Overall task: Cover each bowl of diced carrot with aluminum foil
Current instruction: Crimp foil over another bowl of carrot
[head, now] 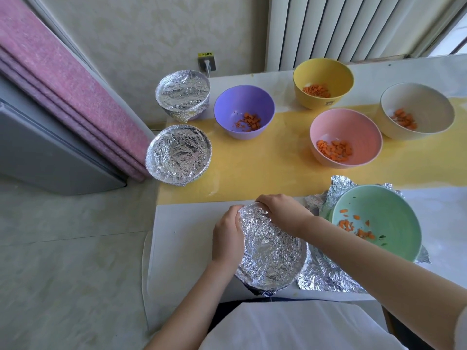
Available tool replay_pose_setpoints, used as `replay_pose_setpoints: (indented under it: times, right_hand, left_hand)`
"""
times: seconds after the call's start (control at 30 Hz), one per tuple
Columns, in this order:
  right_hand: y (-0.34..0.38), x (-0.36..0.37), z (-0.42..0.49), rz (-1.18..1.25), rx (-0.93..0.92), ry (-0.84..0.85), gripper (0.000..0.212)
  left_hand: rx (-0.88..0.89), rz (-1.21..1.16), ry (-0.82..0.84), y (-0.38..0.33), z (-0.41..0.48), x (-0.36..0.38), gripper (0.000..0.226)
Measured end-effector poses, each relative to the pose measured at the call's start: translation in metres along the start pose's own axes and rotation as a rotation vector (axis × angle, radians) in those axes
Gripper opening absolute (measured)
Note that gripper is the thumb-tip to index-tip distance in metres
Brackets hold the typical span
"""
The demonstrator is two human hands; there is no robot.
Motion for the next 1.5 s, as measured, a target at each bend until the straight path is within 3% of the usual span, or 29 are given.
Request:
replay_pose_setpoints:
  times: [0.13,0.23,0.5,0.67,0.9,1.07,1.33,1.43,1.5]
  right_hand:
    - [0.004,-0.004,0.001,-0.132,0.053,0.037,0.023]
    - [0.013,-0.003,0.001,-0.239,0.041,0.056,0.034]
    - [0.020,0.002,0.003,-0.263,-0.004,0.046,0.036]
    - [0.024,0.006,0.006,-0.225,-0.047,0.119,0.035]
    - [0.027,0.004,0.009,-0.228,-0.023,0.081,0.037]
    - [0.017,0.009,0.013,-0.100,-0.073,0.130,0.033]
    - [0.006,0.010,0.011,0.006,-0.054,0.058,0.033]
    - [0.006,0.011,0.009,0.077,-0.065,0.061,0.024]
    - [0.005,0.005,0.004,0.117,-0.053,0.042,0.030]
  left_hand:
    - [-0.021,0.020,-0.024,0.000,0.000,-0.001,0.031]
    - [-0.024,0.035,-0.034,-0.001,-0.001,-0.001,0.032]
    - [0.000,0.066,-0.029,-0.007,-0.005,0.001,0.033]
    - [-0.024,0.027,-0.037,-0.007,-0.007,-0.001,0.024]
    - [-0.005,0.050,-0.020,-0.009,-0.006,0.000,0.019]
    - [0.031,0.078,-0.025,-0.011,-0.006,0.000,0.018]
    - [0.016,0.032,-0.033,-0.010,-0.006,0.000,0.030]
    - [0.013,0.007,-0.020,-0.008,-0.008,0.003,0.033]
    - [-0.027,-0.048,-0.026,-0.004,-0.012,0.005,0.033]
Point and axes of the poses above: each hand's wrist, its own z-axis towards the middle knuckle, its own x-axis out of the palm, y = z × x, the point moved 9 cm from there along z, towards the middle knuckle, and after that the axes turned 11 degrees about y, right-handed, at the moved point
